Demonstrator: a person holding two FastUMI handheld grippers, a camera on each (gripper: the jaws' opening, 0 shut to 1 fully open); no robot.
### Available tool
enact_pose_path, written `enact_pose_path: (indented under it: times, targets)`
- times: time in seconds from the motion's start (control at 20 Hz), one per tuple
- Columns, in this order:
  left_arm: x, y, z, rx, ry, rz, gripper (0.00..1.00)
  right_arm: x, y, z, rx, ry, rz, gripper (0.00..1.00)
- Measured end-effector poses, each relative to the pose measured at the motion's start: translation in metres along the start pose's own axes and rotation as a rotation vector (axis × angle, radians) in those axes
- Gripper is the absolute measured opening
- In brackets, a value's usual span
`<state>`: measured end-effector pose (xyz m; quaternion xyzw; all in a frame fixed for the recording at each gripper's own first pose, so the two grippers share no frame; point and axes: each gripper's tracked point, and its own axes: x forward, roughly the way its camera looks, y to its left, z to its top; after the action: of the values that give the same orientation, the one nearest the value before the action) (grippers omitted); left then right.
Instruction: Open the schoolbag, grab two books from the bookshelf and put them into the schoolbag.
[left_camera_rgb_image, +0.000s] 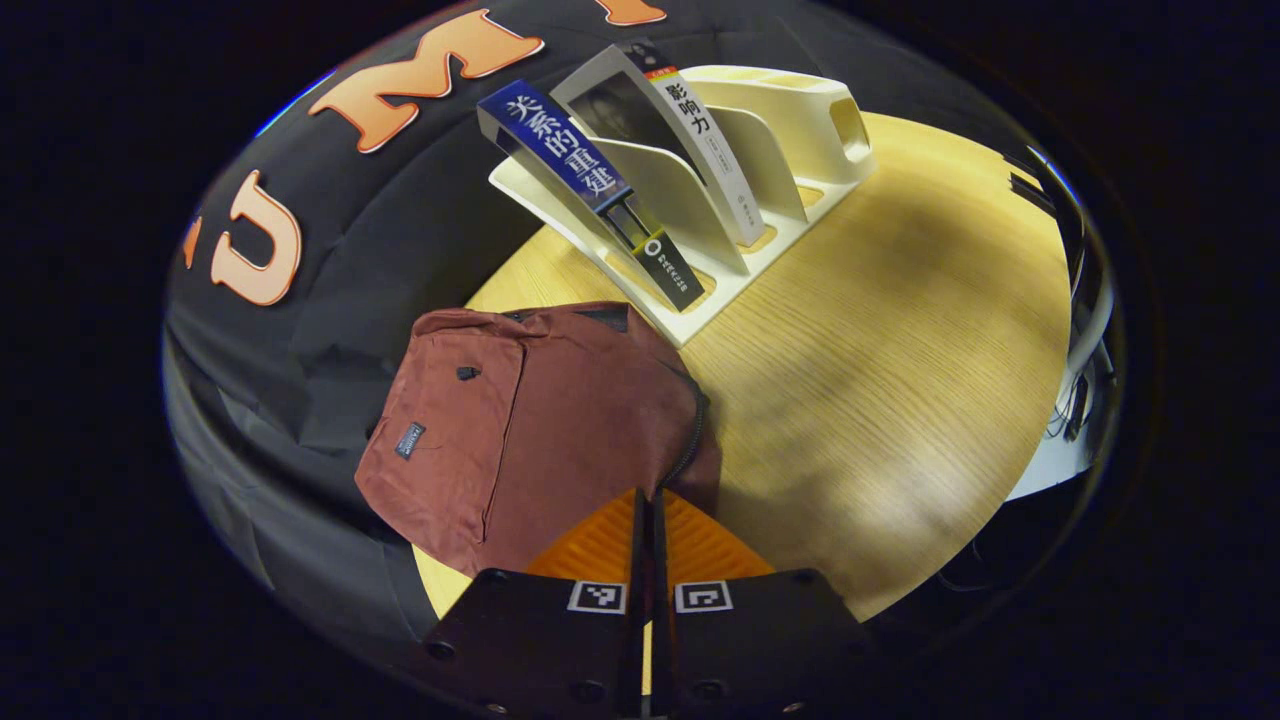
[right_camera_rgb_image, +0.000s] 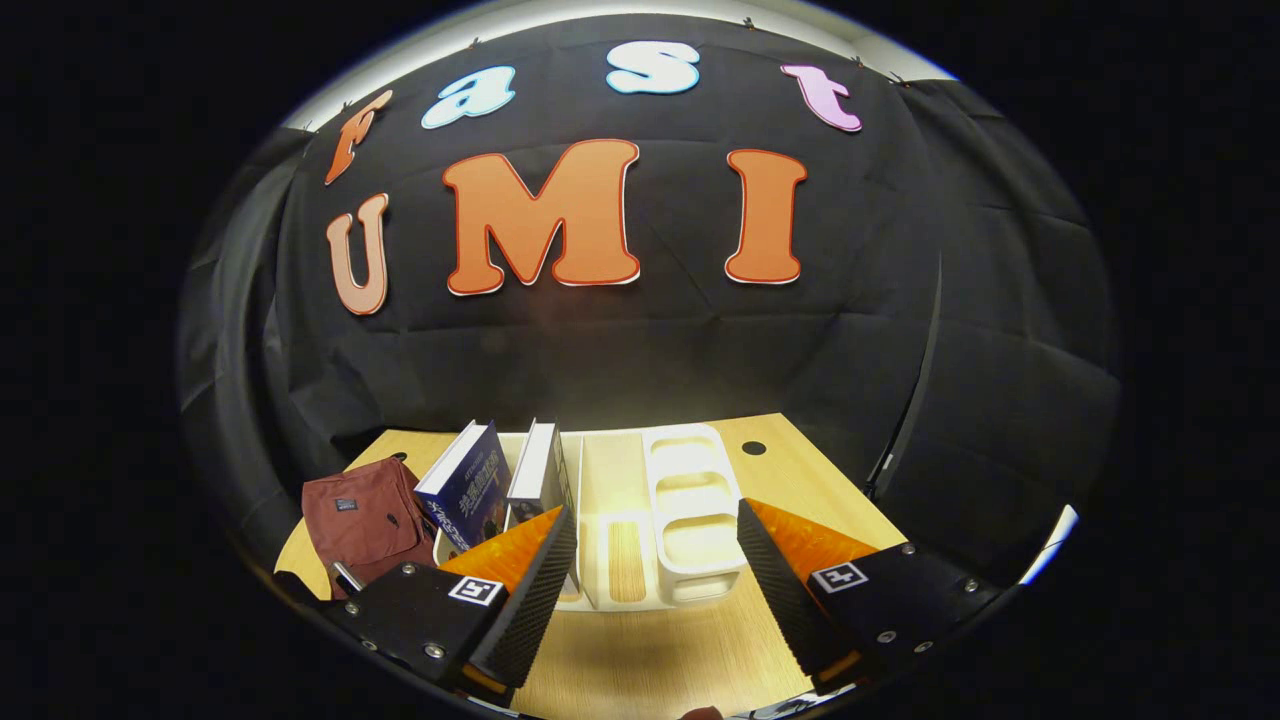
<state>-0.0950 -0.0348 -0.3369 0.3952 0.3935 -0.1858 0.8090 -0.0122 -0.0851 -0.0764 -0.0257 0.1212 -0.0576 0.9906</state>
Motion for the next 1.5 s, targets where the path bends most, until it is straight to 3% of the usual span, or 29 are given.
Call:
enact_pose_path:
  times: [0.2,0.3,0.45,0.65,0.85,1.3,1.5]
  targets:
    - [0.001,-0.002,-0.002,-0.003,0.041,-0.066,0.01,0.001,0.0,-0.001,0.028,0.009,0.021,0.96]
    - [0.002,-0.001,-0.002,0.0,0.066,-0.131,0.01,0.002,0.004,-0.002,0.049,0.024,0.044,1.0]
    - [-0.008,0.007,0.004,-0.073,0.092,-0.234,0.01,0.003,0.013,0.002,0.043,0.022,0.094,0.96]
    - [-0.033,0.038,0.015,-0.104,0.114,-0.363,0.01,0.0,0.021,0.003,0.045,0.033,0.107,0.96]
    - [-0.058,0.087,0.033,-0.09,0.096,-0.441,0.01,-0.008,0.047,-0.001,0.133,0.071,0.125,0.96]
    - [-0.071,0.21,0.067,0.017,-0.001,-0.433,0.01,-0.026,0.082,-0.002,0.21,0.101,0.024,0.96]
    - [-0.064,0.256,0.082,0.039,-0.064,-0.38,0.01,-0.031,0.104,-0.004,0.179,0.151,0.017,0.96]
